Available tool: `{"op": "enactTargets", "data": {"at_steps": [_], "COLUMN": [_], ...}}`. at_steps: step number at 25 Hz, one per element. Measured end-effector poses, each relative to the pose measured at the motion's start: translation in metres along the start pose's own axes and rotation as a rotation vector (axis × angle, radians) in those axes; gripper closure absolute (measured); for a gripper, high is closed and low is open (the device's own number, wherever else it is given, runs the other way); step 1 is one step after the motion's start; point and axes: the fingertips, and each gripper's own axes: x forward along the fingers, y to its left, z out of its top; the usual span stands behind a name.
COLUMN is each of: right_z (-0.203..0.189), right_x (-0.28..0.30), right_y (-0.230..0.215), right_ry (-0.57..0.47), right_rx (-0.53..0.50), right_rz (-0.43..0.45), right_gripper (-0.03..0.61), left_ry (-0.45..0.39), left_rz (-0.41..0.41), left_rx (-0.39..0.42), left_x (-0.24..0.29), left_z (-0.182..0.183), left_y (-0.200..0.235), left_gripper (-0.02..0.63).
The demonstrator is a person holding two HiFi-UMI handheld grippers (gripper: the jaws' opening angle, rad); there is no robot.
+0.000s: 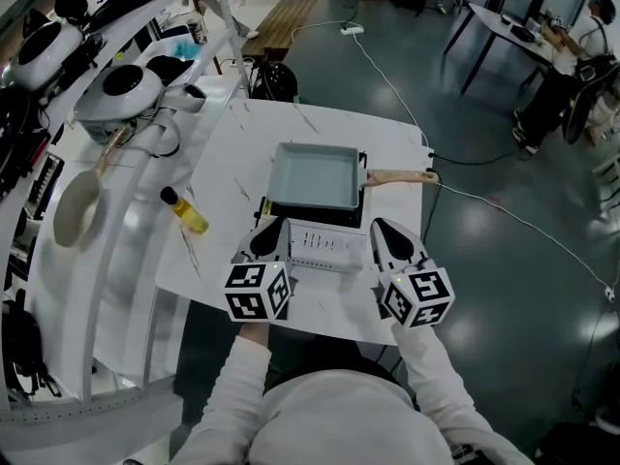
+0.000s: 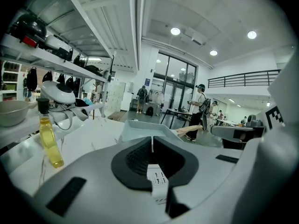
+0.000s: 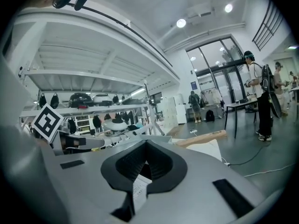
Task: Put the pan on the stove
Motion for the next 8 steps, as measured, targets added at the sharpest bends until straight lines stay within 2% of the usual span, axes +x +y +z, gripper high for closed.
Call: {"op": "enactTargets", "data": {"at_steps": [8], "right_z": [-0.021], "right_x": [-0.033], "right_y": [0.009], "right_ry": [0.024], "right_rx": [0.078], "right_rz": [-0.061], "right_gripper": [0.552], "left_ry": [0.063], "left_rz": [-0.034], "left_rx": [-0.001], "left_x": [-0.028], "left_z": [-0.029], "left_y": [-0.010], "left_gripper": [0.586]}}
